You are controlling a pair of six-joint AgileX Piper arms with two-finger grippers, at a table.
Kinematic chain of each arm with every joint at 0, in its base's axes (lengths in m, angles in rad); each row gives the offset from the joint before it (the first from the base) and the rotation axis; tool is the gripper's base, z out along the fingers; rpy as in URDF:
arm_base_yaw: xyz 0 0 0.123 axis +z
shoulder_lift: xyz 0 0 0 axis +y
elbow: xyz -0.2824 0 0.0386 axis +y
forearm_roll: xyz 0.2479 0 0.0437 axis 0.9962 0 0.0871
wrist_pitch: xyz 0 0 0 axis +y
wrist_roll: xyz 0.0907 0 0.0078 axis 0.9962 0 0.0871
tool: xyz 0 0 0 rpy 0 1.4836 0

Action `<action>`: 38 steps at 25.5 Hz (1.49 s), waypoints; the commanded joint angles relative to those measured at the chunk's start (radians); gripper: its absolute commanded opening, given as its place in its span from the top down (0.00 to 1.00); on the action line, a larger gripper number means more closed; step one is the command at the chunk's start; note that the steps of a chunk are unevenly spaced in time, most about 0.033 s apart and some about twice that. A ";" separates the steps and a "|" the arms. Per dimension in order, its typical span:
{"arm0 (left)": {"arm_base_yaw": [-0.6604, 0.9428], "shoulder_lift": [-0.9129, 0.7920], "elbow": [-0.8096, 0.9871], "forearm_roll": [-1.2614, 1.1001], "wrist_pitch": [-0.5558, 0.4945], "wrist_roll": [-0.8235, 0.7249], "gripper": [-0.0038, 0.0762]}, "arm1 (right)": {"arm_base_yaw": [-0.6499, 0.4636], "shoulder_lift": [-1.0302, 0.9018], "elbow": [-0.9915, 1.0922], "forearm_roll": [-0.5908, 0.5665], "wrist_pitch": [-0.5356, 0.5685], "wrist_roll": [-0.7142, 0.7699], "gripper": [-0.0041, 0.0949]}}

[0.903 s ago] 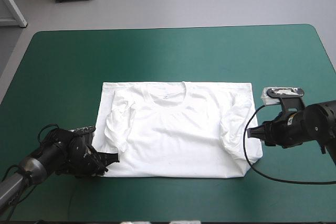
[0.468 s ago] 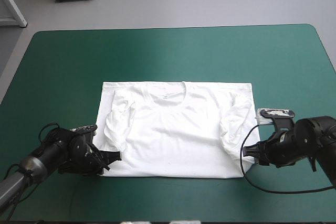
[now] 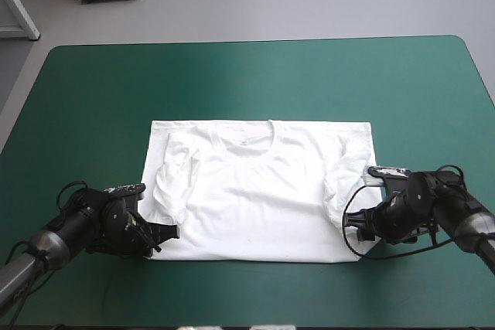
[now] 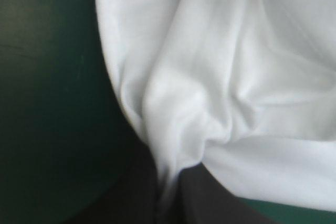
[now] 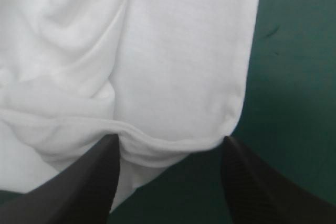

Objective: Fold the cloth

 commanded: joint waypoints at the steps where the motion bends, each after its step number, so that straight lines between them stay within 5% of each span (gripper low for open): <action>1: 0.008 0.017 0.005 0.096 -0.052 0.006 0.96 | -0.001 0.051 -0.012 0.006 -0.027 -0.026 0.40; 8: 0.008 0.017 0.005 0.096 -0.057 0.006 0.96 | -0.001 0.112 0.071 0.028 -0.057 -0.025 0.46; 13: 0.008 0.017 0.005 0.096 -0.066 0.006 0.96 | -0.001 0.112 0.111 0.098 -0.057 -0.075 0.96; 24: 0.008 0.015 -0.006 0.096 -0.053 0.006 0.96 | -0.001 -0.012 -0.031 0.093 0.017 -0.076 0.98; 30: 0.008 0.015 -0.185 0.108 0.033 0.067 0.96 | -0.001 -0.087 -0.235 0.006 0.154 -0.051 0.98; 38: 0.008 0.015 -0.419 0.103 0.173 0.148 0.96 | -0.001 -0.087 -0.388 -0.016 0.192 -0.051 0.98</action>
